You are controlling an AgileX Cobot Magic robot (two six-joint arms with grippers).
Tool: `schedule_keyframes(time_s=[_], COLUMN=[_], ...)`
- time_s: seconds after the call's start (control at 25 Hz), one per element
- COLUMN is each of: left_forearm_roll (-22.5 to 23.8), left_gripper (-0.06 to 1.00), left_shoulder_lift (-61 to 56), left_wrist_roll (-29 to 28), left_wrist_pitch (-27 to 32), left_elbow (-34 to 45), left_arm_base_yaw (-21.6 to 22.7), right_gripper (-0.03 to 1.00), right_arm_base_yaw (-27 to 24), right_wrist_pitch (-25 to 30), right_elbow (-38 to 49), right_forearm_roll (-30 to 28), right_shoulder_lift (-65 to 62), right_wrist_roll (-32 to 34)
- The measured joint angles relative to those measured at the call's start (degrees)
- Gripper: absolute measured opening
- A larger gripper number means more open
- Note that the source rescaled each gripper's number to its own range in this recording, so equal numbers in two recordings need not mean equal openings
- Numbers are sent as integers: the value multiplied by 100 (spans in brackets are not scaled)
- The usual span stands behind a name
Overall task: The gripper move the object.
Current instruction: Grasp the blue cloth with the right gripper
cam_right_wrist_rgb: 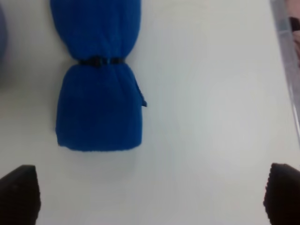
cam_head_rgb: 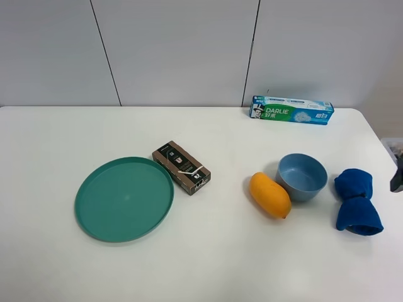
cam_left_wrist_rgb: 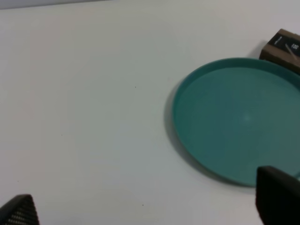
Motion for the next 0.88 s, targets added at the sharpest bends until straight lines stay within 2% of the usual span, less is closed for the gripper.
schedule_keyframes(time_s=[0.56, 0.88], left_forearm_roll=[0, 0], left_gripper=[100, 100], left_shoulder_lift=[0, 0], left_wrist_roll=[0, 0], left_wrist_pitch=[0, 0], left_elbow=[0, 0], left_arm_base_yaw=[0, 0], right_gripper=[93, 92], right_arm_base_yaw=[0, 107], right_wrist_pitch=[-1867, -2582], right_elbow=[-2, -6], right_forearm_roll=[171, 278], right_shoulder_lift=[2202, 2893], right_wrist_roll=[-26, -73])
